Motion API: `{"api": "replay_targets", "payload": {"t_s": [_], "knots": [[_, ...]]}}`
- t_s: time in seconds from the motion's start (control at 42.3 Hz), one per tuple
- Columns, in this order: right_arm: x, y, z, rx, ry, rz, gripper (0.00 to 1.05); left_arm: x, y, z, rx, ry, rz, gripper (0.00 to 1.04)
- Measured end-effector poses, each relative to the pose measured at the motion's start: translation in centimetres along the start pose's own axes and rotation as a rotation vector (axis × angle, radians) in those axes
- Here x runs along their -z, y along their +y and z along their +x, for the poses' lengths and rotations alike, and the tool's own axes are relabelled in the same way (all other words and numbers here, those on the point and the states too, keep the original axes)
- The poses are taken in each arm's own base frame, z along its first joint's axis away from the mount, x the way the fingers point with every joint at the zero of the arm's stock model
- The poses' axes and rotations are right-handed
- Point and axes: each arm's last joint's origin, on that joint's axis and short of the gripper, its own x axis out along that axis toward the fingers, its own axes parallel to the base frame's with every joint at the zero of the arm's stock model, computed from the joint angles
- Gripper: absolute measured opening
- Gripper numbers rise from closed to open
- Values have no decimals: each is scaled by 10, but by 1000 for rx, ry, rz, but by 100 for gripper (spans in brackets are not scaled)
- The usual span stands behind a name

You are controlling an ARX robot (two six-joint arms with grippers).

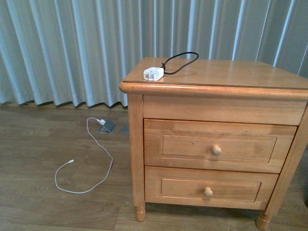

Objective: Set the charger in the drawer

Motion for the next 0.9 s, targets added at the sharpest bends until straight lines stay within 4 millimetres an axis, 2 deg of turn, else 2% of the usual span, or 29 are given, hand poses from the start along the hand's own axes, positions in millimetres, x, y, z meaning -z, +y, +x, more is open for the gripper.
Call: {"api": "replay_targets", "payload": {"t_s": [0.899], "knots": [[0,0,0,0,0,0,96,0,0,0,0,0,0,99]]}}
